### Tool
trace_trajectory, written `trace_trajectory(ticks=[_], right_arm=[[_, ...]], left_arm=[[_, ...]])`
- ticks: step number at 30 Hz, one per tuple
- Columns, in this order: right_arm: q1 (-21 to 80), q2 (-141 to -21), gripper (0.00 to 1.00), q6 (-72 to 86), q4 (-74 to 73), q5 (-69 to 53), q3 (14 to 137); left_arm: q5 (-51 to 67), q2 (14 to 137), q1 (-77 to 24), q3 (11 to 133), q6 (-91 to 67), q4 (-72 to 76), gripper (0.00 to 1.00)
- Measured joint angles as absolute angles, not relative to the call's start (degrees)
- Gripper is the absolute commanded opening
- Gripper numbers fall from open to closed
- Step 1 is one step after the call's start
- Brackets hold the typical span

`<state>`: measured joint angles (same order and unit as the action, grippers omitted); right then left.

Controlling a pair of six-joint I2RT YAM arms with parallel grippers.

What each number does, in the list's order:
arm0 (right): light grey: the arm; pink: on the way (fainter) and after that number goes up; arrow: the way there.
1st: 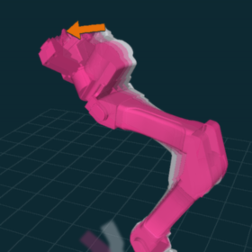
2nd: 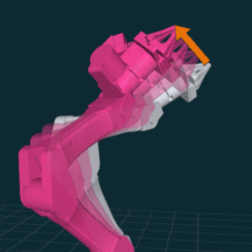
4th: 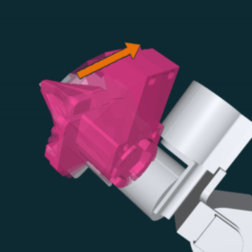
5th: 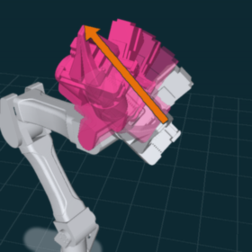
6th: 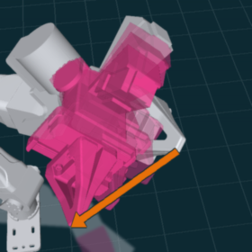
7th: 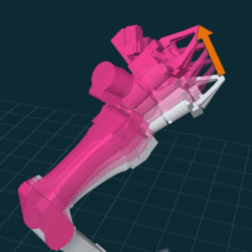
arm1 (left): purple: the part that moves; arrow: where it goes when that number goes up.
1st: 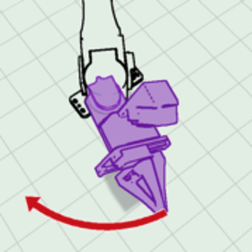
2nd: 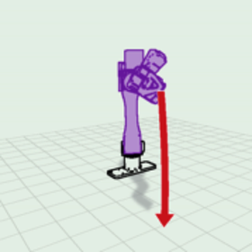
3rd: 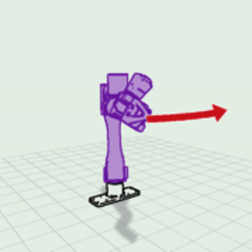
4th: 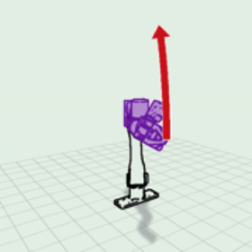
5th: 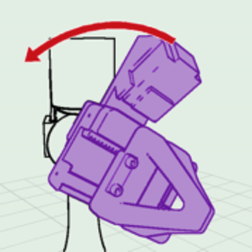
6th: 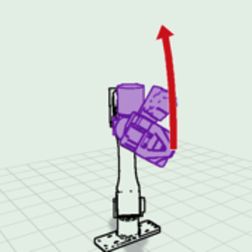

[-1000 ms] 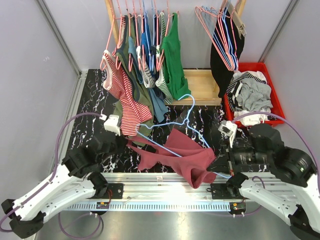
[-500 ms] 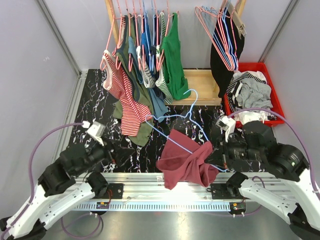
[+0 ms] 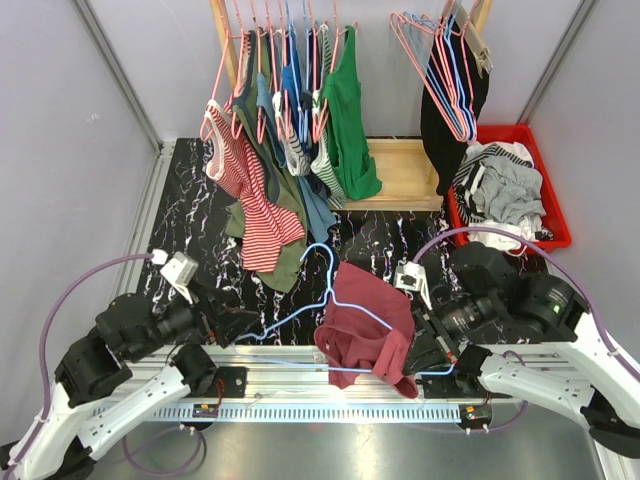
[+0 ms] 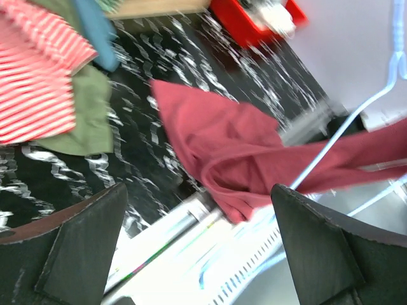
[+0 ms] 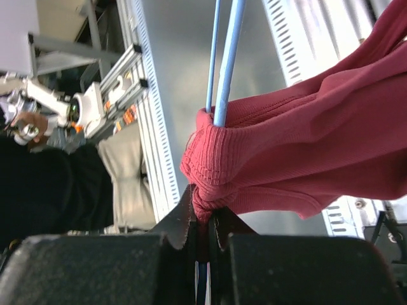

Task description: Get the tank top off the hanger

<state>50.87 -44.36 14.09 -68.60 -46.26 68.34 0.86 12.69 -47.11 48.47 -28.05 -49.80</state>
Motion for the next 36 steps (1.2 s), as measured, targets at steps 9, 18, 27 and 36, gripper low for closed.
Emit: trace_trajectory(ticks=[9, 18, 27, 36], right_arm=[[53.06, -47.16, 0.00, 12.56, -69.06, -48.12, 69.41], [53.15, -46.22, 0.00, 11.07, -70.00, -48.21, 73.36], [53.17, -46.70, 0.00, 10.39, -70.54, -48.14, 73.87], [53.21, -46.78, 0.00, 10.37, -70.61, -49.10, 73.82]], left_arm=[[25.36, 15.94, -47.09, 48.73, -25.85, -50.09, 0.99], [39.24, 13.04, -47.09, 45.21, -24.23, -52.58, 0.91], [49.41, 10.44, -47.07, 43.90, -24.21, -51.59, 0.70], [51.64, 10.13, -47.07, 44.45, -23.46, -51.68, 0.76]])
